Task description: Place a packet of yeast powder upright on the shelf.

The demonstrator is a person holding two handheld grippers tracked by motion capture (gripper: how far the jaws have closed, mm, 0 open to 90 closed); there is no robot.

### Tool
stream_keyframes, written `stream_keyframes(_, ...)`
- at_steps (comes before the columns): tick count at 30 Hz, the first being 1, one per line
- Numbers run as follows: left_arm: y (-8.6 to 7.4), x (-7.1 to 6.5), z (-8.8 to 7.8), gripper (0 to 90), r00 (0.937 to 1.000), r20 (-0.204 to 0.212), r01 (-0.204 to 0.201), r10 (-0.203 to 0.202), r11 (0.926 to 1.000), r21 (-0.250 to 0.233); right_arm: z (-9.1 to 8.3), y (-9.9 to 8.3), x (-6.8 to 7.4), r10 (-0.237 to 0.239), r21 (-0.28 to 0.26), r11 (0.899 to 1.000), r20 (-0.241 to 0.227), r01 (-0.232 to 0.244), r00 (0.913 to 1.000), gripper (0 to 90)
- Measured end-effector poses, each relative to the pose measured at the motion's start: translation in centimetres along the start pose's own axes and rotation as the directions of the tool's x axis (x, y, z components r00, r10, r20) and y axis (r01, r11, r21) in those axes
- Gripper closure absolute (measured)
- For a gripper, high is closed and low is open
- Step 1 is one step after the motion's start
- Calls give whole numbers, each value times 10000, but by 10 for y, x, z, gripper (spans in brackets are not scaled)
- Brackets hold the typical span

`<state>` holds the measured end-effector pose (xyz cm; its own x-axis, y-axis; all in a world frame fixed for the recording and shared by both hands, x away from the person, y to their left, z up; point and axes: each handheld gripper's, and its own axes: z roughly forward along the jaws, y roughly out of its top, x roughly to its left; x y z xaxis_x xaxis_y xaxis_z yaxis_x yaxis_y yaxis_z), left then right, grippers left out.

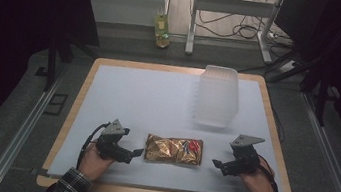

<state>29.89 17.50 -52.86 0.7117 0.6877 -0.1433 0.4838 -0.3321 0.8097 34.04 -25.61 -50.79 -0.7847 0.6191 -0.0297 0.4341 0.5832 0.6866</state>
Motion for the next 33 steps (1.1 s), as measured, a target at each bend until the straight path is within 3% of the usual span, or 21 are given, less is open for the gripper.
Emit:
stream_keyframes(6, 2, -4, 0, 92, 9993, -288, -246, 249, 9996, 135, -1, 1, 0, -24, -115, 9999, -37, 24, 10000, 44)
stream_keyframes(8, 4, -7, -1, 144, 9985, -286, -471, 473, 9989, 50, -1, 0, 0, -72, -71, 9999, -38, 72, 10000, 44)
stream_keyframes(9, 5, -10, -2, 172, 9963, -338, -796, 794, 9968, -57, -1, 0, 0, -68, -65, 10000, -71, 67, 10000, 44)
stream_keyframes(12, 7, -13, -2, 234, 9957, -221, -898, 895, 9959, -134, -1, 1, 0, -90, -55, 9999, -107, 89, 9999, 44)
stream_keyframes(13, 8, -15, -2, 291, 9953, -168, -957, 954, 9953, -163, 0, 1, 1, -141, -31, 9999, -106, 141, 9998, 43)
stream_keyframes(16, 11, -18, -1, 324, 9935, -137, -1133, 1132, 9936, -48, 0, 1, 1, -202, 10, 9998, -126, 202, 9997, 43)
stream_keyframes(27, 22, -26, 8, 399, 9947, 356, -977, 966, 9948, 301, 1, 1, 2, -371, 138, 9992, -21, 371, 9993, 43)
stream_keyframes(30, 22, -27, 15, 493, 9930, 417, -1122, 1102, 9926, 473, 1, 1, 2, -416, 193, 9989, -16, 416, 9991, 43)
stream_keyframes(33, 25, -29, 21, 538, 9916, 489, -1213, 1197, 9921, 321, 1, 1, 2, -432, 172, 9989, 5, 432, 9991, 43)
